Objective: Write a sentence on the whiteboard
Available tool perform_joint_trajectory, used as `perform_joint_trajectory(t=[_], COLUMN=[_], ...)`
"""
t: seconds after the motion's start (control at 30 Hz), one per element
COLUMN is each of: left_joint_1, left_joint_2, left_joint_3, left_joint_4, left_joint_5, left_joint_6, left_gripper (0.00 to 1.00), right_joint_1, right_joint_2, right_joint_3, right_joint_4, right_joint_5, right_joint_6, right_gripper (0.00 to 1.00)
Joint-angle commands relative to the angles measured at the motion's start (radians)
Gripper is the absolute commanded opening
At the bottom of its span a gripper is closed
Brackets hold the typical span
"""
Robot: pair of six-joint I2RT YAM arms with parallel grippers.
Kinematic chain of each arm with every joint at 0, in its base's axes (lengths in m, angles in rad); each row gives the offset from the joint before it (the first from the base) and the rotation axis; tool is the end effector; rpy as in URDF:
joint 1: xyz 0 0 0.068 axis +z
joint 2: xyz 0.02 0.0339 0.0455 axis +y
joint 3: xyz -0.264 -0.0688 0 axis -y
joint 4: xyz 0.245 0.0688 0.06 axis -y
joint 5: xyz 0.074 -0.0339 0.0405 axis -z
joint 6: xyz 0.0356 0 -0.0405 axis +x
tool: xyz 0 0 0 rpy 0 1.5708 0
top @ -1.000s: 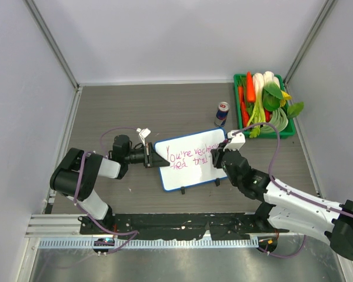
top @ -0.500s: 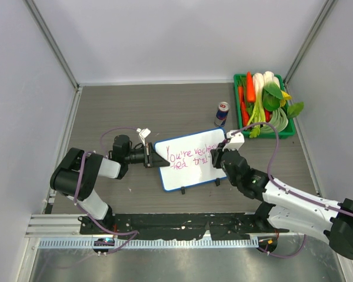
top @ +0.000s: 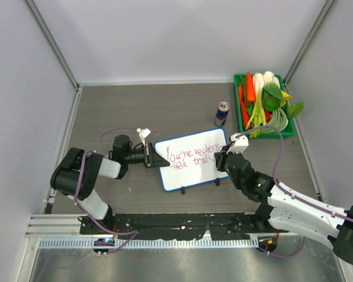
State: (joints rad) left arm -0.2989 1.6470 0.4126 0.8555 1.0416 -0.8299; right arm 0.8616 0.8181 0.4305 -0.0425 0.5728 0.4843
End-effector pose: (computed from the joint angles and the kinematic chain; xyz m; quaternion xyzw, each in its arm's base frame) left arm 0.2423 -0.1068 0.1313 0.0811 0.7660 -0.6084 0.1911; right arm 0.1341 0.1267 0.2258 -0.0016 0.8217 0.1369 0.5532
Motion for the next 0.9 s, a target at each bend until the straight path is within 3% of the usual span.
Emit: perform_joint_trajectory(t=[0.0, 0.57, 0.87], left_joint_1=[-0.006, -0.005, -0.005], left_joint_2=[0.027, 0.025, 0.03], left_joint_3=[-0.02, -0.02, -0.018], left_joint_4=[-0.053, -0.05, -0.049], left_joint_5=[-0.048, -0.046, -0.045], left_joint_6=[0.008, 0.006, 0.005], left_gripper=[0.0, 0.0, 0.0], right_joint_1=[-0.003, -0.018, -0.024], right_joint_2=[-0.017, 0.087, 0.096], right_joint_3=[0.039, 0.09, 0.059], right_joint_4=[0.01, 0.13, 0.098], right_joint_5=[0.022, 0.073, 0.056], right_joint_6=[0.013, -0.019, -0.004], right_gripper=[0.02, 0.01, 0.01])
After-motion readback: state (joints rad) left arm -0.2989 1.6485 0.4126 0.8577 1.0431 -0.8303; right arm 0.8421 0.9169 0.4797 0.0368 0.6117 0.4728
